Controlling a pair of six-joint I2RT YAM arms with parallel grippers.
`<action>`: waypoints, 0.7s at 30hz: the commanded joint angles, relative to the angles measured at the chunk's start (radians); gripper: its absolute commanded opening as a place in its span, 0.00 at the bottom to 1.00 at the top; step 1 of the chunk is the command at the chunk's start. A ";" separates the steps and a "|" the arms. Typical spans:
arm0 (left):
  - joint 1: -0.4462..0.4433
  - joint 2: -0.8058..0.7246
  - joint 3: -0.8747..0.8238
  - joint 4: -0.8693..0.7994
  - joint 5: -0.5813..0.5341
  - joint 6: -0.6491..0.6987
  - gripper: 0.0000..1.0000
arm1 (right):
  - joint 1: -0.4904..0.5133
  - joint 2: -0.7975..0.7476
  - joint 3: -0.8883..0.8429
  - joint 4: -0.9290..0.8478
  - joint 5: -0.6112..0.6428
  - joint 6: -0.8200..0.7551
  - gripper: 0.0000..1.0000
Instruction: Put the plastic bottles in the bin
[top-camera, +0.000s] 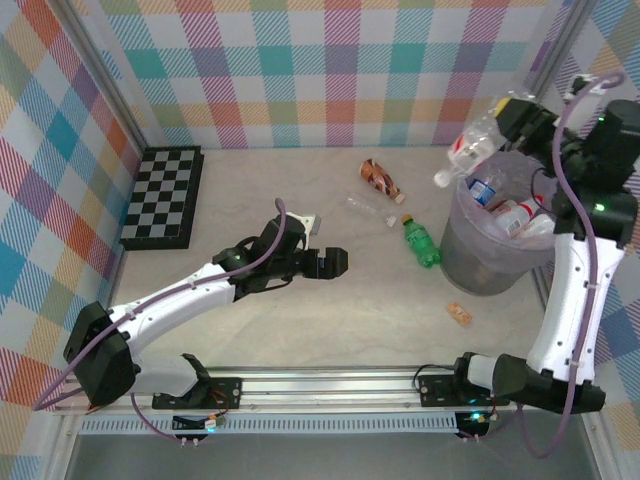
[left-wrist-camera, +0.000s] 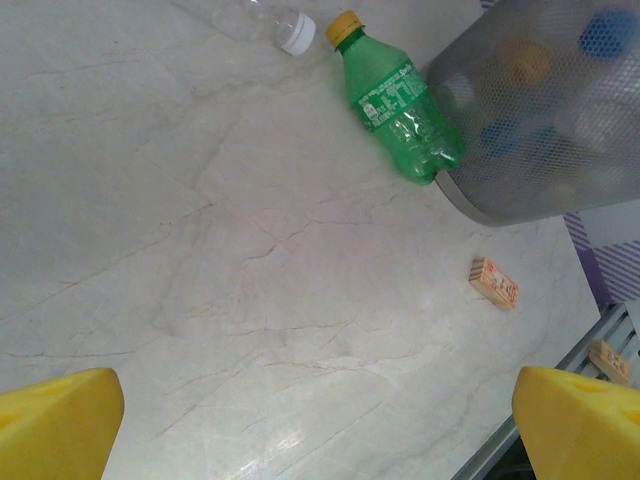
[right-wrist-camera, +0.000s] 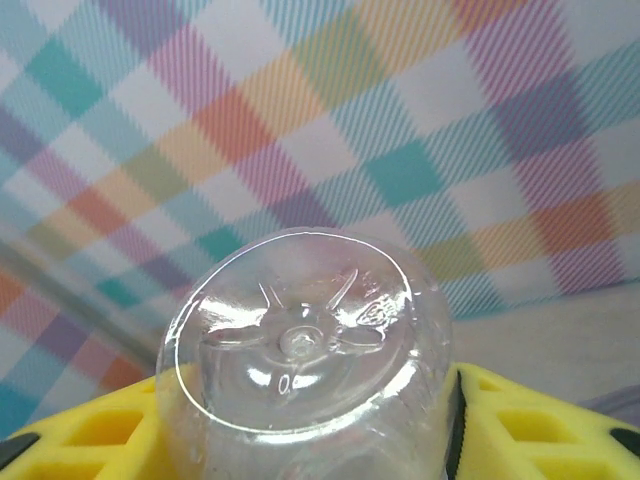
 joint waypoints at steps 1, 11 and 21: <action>0.016 0.012 -0.009 0.019 0.007 -0.035 0.99 | -0.072 0.009 0.041 -0.009 0.078 -0.016 0.49; 0.018 0.048 -0.004 0.038 0.025 -0.060 0.98 | -0.124 0.086 0.154 -0.189 0.247 -0.250 0.47; 0.018 0.099 0.014 0.054 0.055 -0.063 0.98 | -0.124 0.119 0.039 -0.266 0.138 -0.241 0.46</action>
